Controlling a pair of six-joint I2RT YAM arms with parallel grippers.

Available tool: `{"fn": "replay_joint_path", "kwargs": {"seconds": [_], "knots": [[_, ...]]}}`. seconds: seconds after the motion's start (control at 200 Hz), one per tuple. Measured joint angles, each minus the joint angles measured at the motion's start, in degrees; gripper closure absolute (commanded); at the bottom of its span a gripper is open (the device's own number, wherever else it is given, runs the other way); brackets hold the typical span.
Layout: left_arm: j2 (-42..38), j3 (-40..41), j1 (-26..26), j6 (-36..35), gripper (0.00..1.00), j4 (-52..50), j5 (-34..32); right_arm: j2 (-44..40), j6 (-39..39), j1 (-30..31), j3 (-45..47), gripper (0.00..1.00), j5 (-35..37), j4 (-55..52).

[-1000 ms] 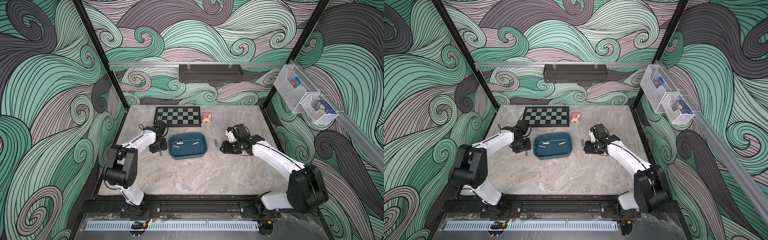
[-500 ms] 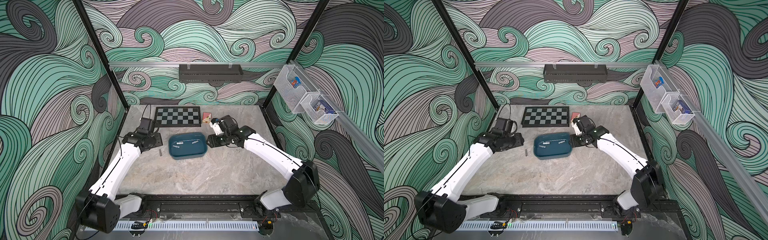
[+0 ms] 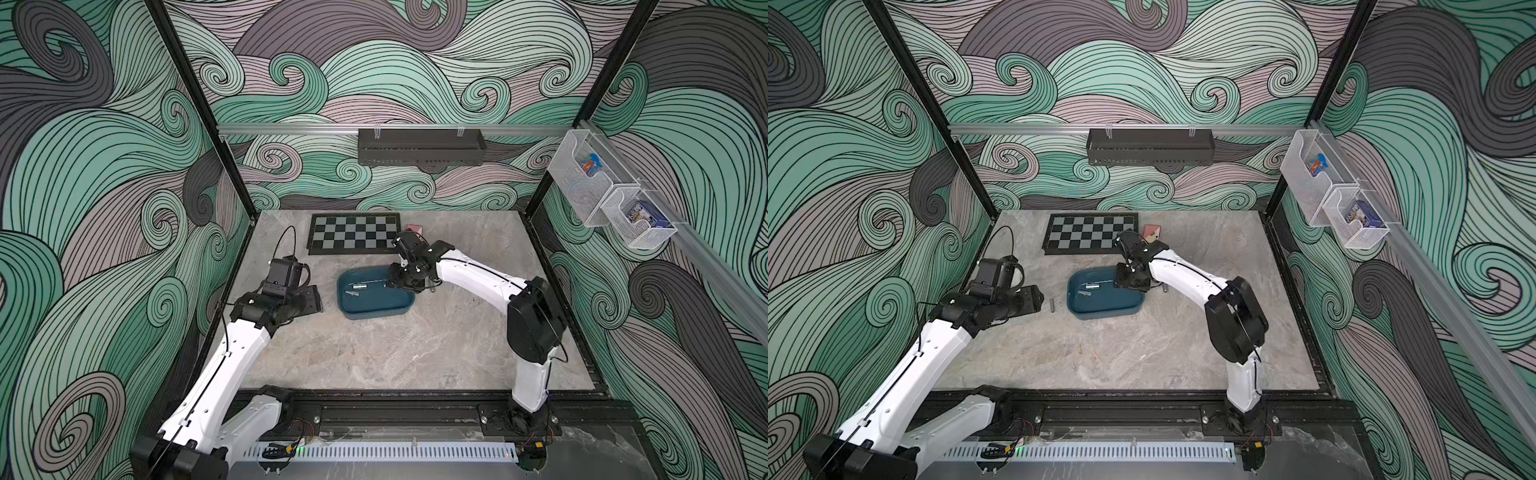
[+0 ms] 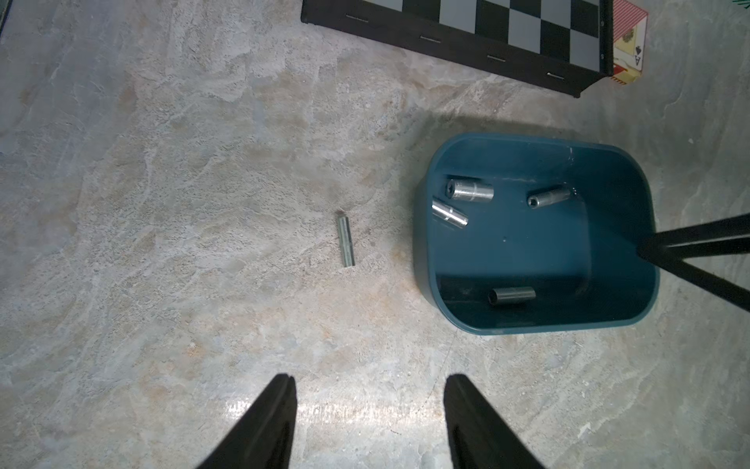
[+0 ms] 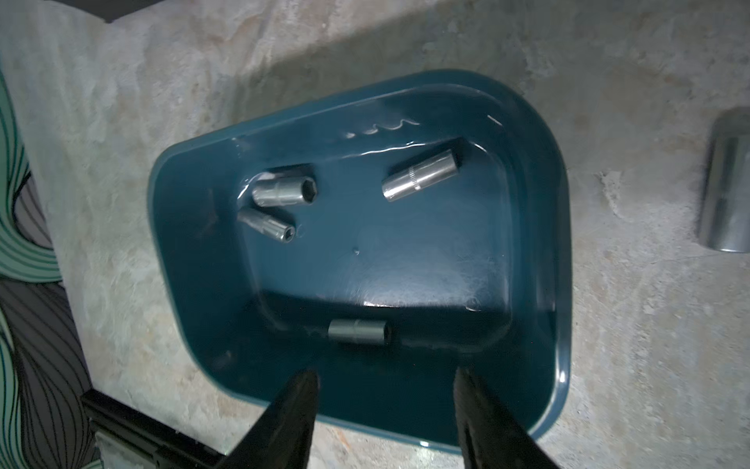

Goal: Take out the socket from the storage box
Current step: Pick up the socket head from the storage box.

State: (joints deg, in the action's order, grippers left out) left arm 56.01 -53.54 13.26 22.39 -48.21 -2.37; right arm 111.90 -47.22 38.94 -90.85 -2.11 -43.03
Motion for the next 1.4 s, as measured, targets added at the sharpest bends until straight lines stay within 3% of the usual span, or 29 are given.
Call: {"fn": "replay_joint_path", "kwargs": {"seconds": [0.33, 0.61, 1.241, 1.401], "knots": [[-3.39, 0.17, 1.29, -1.53, 0.38, 0.72, 0.74, 10.67, -15.23, 0.02, -5.64, 0.48, 3.56, -0.13], [-3.26, 0.17, 2.27, -2.38, 0.37, 1.09, 1.25, 13.99, -23.65, 0.04, -8.90, 0.49, 7.08, -0.04], [-3.28, 0.17, 3.06, -2.99, 0.37, 1.53, 1.70, 19.50, -29.05, 0.26, -14.51, 0.52, 8.96, 0.22], [-3.28, 0.17, 3.39, -3.21, 0.37, 1.53, 1.86, 19.65, -28.46, 0.26, -14.53, 0.58, 9.33, 0.15]]}}
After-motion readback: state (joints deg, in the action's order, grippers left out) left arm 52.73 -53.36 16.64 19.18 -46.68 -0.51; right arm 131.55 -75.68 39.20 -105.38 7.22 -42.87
